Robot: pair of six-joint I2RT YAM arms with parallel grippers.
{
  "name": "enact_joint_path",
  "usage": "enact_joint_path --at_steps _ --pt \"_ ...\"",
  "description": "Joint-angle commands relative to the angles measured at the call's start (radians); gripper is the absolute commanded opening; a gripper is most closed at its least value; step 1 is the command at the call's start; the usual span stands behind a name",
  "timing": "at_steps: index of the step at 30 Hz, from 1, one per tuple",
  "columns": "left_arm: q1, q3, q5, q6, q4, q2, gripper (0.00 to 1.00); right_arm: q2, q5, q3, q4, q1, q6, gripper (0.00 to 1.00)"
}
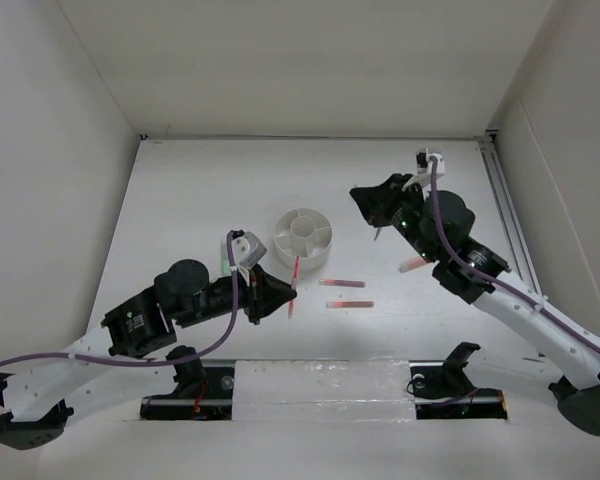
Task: Sort the stationery into containers
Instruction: Close the pen cap on the pen.
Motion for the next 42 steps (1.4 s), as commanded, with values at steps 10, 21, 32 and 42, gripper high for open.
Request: enact_joint_path --at_steps 10,21,32,42 --pt "-0.003 -0.012 0.195 -0.037 0.168 0.0 0.0 -0.09 -0.271 -0.302 0.864 0.057 0.098 0.0" --pt "0.015 -0.023 0.25 -0.047 0.168 0.037 0.0 -0.061 -0.39 -0.254 0.866 0.158 0.026 0.0" --pt "0.04 -0.032 0.278 -0.037 0.178 0.028 0.0 -0.117 -0.411 -0.285 0.788 0.225 0.003 0.0" --pt "0.04 -0.032 0.259 -0.037 0.178 0.019 0.0 -0.156 -0.408 -0.323 0.719 0.279 -0.056 0.0"
